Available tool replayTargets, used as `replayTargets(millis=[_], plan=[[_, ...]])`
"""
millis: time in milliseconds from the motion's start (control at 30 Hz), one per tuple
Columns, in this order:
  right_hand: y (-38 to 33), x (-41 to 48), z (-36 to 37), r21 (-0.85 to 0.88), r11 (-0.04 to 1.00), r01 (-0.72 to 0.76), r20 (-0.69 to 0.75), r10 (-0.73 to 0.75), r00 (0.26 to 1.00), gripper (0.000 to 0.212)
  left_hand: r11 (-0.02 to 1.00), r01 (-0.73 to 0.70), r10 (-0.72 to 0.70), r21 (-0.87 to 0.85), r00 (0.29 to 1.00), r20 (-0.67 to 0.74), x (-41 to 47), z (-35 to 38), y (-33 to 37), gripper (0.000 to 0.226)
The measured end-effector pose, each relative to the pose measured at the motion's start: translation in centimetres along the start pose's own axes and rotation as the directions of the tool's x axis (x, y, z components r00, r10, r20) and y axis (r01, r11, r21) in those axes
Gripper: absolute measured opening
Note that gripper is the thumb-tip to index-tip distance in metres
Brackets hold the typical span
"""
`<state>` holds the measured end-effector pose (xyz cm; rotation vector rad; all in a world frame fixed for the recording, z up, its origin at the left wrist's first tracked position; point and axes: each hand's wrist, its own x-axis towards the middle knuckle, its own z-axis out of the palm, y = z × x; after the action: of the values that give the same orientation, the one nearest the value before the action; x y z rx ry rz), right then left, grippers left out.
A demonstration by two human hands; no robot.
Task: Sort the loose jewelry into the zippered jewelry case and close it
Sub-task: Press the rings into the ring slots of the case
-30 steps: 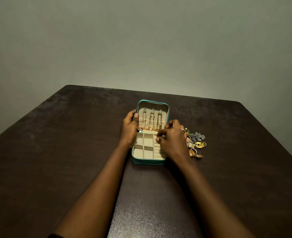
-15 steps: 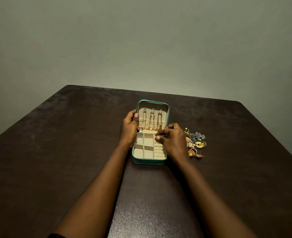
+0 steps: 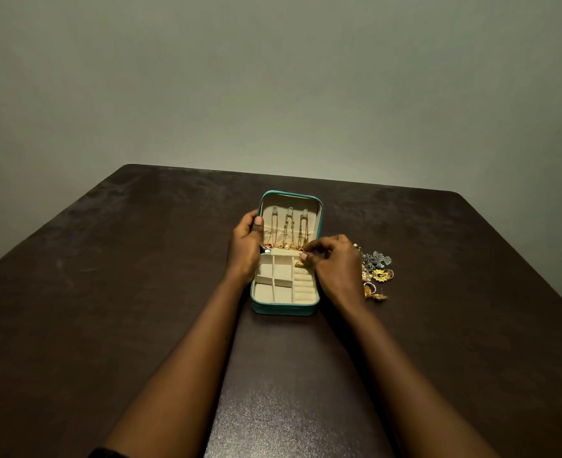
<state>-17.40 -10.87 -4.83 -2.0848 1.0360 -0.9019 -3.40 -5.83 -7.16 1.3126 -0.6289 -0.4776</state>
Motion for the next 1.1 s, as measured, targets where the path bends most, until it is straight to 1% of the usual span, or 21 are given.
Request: replayTargets(millis=[233, 367, 433, 533, 733, 867, 967, 1100], plan=[[0.5, 0.0, 0.3, -0.027, 1.0, 0.014, 0.013, -0.013, 1.0, 0.016, 1.0, -0.021, 0.021, -0.005, 1.0, 0.002, -0.1, 0.0, 0.0, 0.028], [0.5, 0.7, -0.8, -0.006, 1.0, 0.014, -0.049, -0.014, 0.999, 0.014, 1.0, -0.02, 0.02, -0.013, 1.0, 0.004, -0.2, 0.1, 0.1, 0.028], [1.1, 1.4, -2.0, -0.035, 0.999, -0.034, -0.093, 0.031, 0.995, 0.012, 1.0, -0.007, 0.007, -0.009, 1.0, 0.001, -0.1, 0.1, 0.1, 0.029], [2.5, 2.2, -4.0, -0.04, 0.983, -0.18, -0.134, 0.173, 0.976, 0.004, 1.0, -0.006, 0.006, -0.003, 1.0, 0.002, -0.1, 0.1, 0.1, 0.029], [5.8, 3.0, -8.1, -0.15, 0.913, -0.379, -0.186, 0.351, 0.918, 0.003, 1.0, 0.001, -0.001, -0.017, 1.0, 0.005, -0.1, 0.1, 0.2, 0.03], [7.0, 2.9, -8.8, -0.243, 0.862, -0.445, -0.15, 0.419, 0.895, 0.013, 1.0, -0.003, 0.003, -0.012, 1.0, 0.009, -0.2, 0.1, 0.2, 0.031], [7.1, 2.9, -8.9, -0.267, 0.827, -0.495, -0.172, 0.465, 0.869, 0.015, 1.0, -0.009, 0.009, -0.021, 1.0, 0.006, -0.2, 0.1, 0.2, 0.03], [6.8, 2.8, -9.0, -0.285, 0.785, -0.55, -0.177, 0.521, 0.835, 0.029, 0.999, -0.026, 0.027, -0.028, 1.0, 0.003, -0.2, 0.3, 0.3, 0.028]])
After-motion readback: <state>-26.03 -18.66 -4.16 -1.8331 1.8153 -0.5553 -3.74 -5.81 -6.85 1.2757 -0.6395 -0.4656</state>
